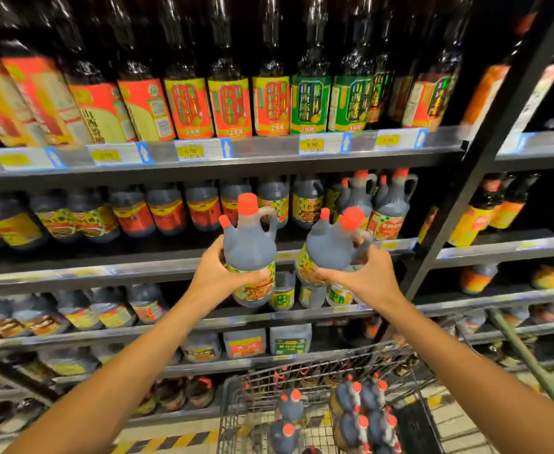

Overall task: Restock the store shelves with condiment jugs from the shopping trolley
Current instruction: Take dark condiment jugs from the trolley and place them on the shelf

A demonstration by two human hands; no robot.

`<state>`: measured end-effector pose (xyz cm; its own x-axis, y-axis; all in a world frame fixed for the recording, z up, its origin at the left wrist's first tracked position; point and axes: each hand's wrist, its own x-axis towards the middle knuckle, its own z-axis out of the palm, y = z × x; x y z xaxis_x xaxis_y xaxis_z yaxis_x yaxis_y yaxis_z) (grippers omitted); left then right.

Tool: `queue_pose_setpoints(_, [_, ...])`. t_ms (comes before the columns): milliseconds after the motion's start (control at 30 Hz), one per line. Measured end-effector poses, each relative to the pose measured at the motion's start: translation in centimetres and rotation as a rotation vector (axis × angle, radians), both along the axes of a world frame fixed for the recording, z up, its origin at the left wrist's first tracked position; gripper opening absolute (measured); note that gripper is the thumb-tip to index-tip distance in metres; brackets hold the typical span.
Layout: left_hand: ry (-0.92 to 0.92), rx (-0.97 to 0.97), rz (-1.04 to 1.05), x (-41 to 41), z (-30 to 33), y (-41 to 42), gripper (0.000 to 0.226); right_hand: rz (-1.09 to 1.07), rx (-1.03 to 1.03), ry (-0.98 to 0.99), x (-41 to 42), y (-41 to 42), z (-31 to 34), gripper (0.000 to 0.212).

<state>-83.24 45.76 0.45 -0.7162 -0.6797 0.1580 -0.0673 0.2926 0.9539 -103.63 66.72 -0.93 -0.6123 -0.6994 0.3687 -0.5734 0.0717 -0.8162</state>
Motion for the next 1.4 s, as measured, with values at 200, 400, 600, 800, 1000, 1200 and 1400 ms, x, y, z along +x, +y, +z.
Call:
queue_pose_setpoints(200, [0.057,-0.084,0.057,-0.8,1.0,-1.6,0.070,-0.036,-0.037,0.246,-3.0,-5.4,2.0,0.074])
queue_pose_setpoints(400, [0.055,-0.084,0.063,0.2,0.7,-3.0,0.075,-0.001,0.047,0.140,-5.9,-9.0,2.1,0.081])
queue_pose_setpoints(600, [0.048,-0.078,0.056,0.7,0.5,-3.7,0.072,0.061,0.162,0.075,-7.2,-9.8,0.4,0.082])
queue_pose_setpoints(800, [0.075,-0.006,0.038,0.6,0.8,-3.6,0.074,0.017,0.118,-0.049,-7.9,-10.2,-0.1,0.082])
queue_pose_setpoints(1000, [0.083,0.020,0.002,0.3,1.2,-3.3,0.074,-0.097,0.273,-0.059,-8.1,-11.2,0.2,0.081])
queue_pose_setpoints(1200, [0.098,0.040,-0.011,0.0,1.3,-3.2,0.073,-0.191,0.233,-0.087,-7.5,-11.8,0.7,0.068])
queue_pose_setpoints(1400, [0.088,0.027,-0.020,0.0,1.3,-3.7,0.074,-0.300,0.104,0.069,-5.1,-10.9,1.7,0.056])
